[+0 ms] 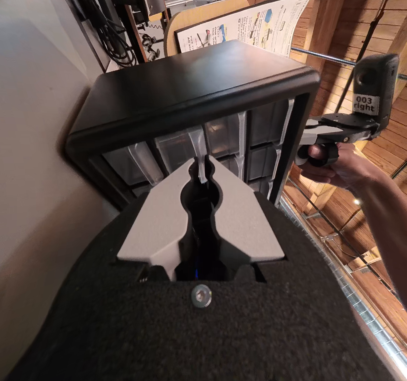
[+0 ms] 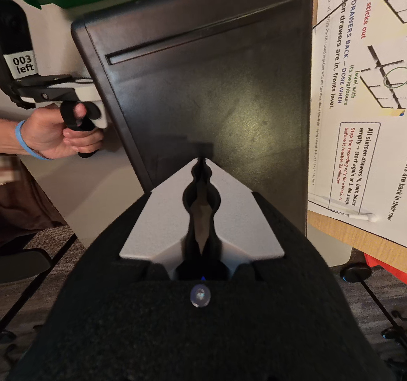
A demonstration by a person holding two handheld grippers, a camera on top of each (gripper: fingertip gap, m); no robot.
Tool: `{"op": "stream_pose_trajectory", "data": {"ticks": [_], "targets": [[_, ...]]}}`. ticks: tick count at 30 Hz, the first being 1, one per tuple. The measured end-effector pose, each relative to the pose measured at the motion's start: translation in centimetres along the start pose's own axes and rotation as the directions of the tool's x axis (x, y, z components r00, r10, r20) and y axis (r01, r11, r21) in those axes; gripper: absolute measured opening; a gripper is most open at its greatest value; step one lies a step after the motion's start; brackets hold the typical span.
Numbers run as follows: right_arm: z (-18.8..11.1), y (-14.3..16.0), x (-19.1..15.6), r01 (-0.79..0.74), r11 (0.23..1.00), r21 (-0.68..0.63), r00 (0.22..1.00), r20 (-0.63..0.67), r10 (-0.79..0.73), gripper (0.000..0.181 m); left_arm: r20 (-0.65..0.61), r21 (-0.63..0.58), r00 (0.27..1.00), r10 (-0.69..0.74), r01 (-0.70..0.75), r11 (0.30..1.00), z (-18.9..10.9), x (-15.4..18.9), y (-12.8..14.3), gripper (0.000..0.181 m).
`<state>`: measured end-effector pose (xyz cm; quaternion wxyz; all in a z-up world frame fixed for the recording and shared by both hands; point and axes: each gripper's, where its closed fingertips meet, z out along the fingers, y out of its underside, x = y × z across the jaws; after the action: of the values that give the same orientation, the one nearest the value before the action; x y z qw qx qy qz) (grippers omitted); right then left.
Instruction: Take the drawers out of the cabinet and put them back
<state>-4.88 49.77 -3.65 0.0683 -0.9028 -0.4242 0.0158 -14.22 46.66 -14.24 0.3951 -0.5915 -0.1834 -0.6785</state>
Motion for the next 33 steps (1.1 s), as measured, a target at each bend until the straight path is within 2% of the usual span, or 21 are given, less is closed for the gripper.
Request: {"op": "stream_pose_trajectory", "data": {"ticks": [5,19,26,33], "targets": [[0.0,0.0,0.0,-0.005,1.0,-0.009,1.0,-0.009,0.005,0.0,-0.005,-0.034,0.999,0.039,-0.039,0.999,-1.7,0.4,0.6,0.004],[0.0,0.0,0.0,-0.026,1.0,-0.006,0.999,-0.041,0.026,0.0,-0.1,-0.102,0.995,-0.01,0.0,0.995,-7.2,2.7,2.4,0.002],[0.0,0.0,0.0,-0.035,0.999,-0.004,0.998,-0.047,0.035,0.0,-0.162,-0.121,0.986,-0.031,0.012,0.993,-8.9,3.9,1.7,0.001],[0.0,0.0,0.0,-0.052,0.999,-0.008,0.998,-0.039,0.051,0.0,-0.252,-0.164,0.966,-0.055,0.013,0.986,-10.9,6.6,1.7,0.0]]}}
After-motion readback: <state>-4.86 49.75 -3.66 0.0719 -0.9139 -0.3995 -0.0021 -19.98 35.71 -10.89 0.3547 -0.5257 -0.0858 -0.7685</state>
